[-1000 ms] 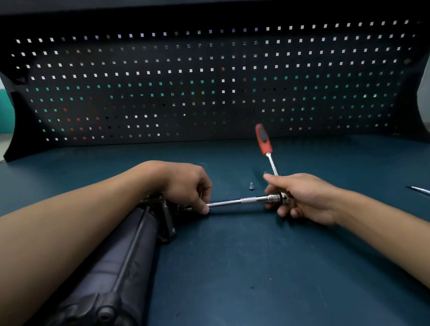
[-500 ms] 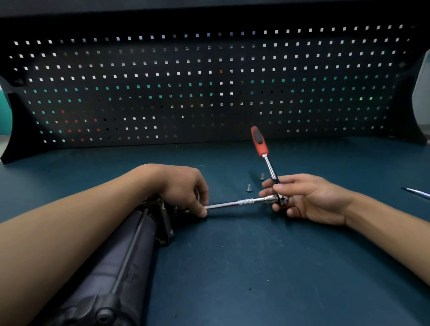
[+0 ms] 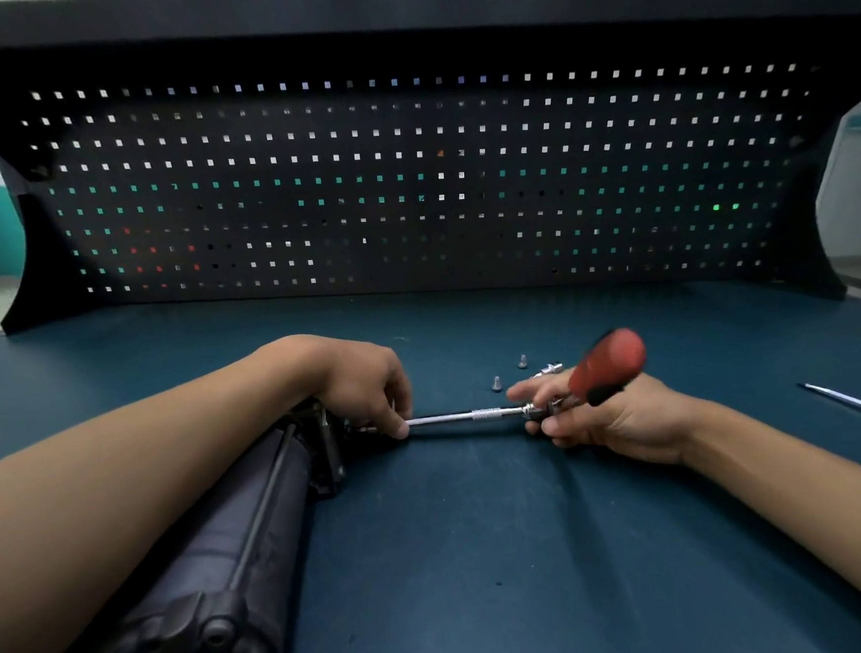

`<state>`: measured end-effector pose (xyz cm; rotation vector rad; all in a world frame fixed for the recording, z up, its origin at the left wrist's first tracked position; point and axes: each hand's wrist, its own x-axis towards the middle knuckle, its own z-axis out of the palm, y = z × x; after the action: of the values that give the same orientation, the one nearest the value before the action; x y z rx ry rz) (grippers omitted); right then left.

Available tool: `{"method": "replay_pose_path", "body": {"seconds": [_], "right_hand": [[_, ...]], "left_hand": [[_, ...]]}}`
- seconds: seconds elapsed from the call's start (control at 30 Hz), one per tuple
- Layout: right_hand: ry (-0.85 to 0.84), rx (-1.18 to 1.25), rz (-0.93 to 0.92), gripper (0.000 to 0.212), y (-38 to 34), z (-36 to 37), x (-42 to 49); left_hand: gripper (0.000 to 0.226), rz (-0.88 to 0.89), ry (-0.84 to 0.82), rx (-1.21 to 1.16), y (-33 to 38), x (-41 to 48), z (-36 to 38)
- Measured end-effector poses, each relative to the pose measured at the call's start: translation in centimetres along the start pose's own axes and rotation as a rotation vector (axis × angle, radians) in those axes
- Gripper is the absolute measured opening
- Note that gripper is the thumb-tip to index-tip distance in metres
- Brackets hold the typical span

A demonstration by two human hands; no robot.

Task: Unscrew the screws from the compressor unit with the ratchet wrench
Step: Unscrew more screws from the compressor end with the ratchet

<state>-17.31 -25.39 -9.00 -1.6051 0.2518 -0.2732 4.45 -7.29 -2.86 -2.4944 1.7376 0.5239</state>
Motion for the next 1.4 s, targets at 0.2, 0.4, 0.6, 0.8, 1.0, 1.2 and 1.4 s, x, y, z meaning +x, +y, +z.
{"method": "replay_pose_path", "body": {"seconds": [0.2,0.4,0.6,0.8,1.0,1.2,1.4], "right_hand": [[0.007,-0.040,-0.040,0.034,-0.2,0.7,-0.2],[0.039,-0.030,-0.032,0.031,0.0,0.6,0.0],[0.026,0.040,0.049,0.035,-0.2,0.3,0.7],[0.052,0.155,0.099,0.032,-0.4,0.4,1.0],[0.074,0.117,0.093,0.025,-0.5,0.6,1.1],[0.207,0.065,0.157,0.030,-0.6,0.8,2.0],[0.191,0.062,0.215,0.042,-0.6,0.3,2.0]], "left_hand": [[0.008,0.001,-0.005,0.009,0.0,-0.2,0.0],[0.011,0.001,0.021,0.056,0.1,-0.2,0.0],[0.012,0.010,0.030,0.074,0.1,0.0,0.0],[0.012,0.015,0.053,0.069,-0.1,0.2,0.2],[0.016,0.013,0.064,0.078,-0.1,0.3,0.1],[0.015,0.018,0.050,0.083,0.0,0.2,0.0],[0.017,0.025,0.066,0.067,-0.1,0.3,0.1]]}}
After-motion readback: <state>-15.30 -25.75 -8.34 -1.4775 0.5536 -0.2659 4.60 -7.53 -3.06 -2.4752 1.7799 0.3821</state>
